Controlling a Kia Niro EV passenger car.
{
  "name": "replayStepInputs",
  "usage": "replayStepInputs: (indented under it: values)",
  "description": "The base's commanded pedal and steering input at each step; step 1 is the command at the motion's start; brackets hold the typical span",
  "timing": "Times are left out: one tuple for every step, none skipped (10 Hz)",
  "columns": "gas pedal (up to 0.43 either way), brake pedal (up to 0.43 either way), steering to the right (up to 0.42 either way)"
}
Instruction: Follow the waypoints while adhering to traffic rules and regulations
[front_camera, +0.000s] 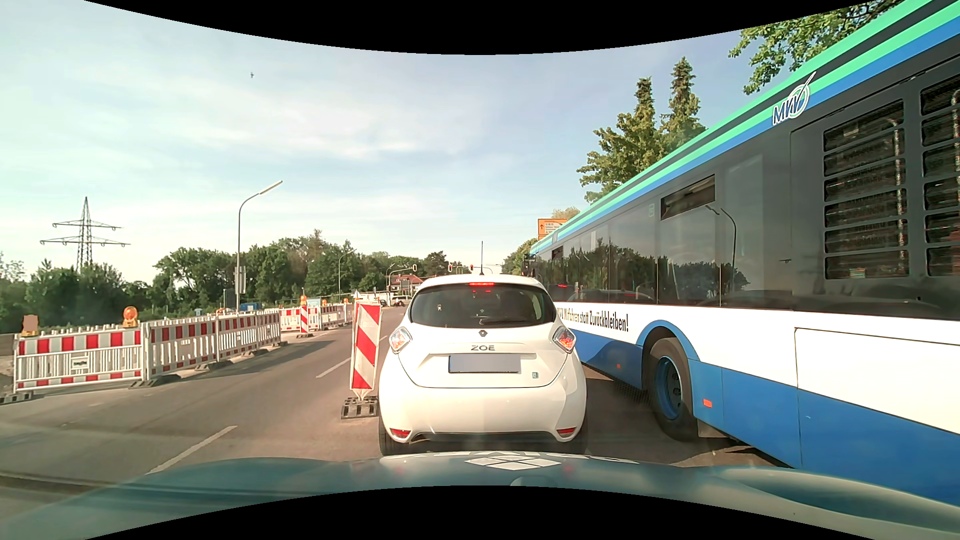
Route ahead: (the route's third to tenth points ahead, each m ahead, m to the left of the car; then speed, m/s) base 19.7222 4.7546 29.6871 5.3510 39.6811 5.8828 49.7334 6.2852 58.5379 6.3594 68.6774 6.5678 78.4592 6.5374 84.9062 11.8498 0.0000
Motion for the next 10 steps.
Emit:
replayStepInputs:
  values:
    - [0.0, 0.274, -0.021]
    - [0.0, 0.274, -0.021]
    - [0.0, 0.274, -0.021]
    - [0.0, 0.274, -0.021]
    - [0.0, 0.274, -0.021]
    - [0.0, 0.274, -0.021]
    - [0.0, 0.274, -0.021]
    - [0.0, 0.274, -0.021]
    - [0.0, 0.274, -0.021]
    - [0.0, 0.274, -0.021]
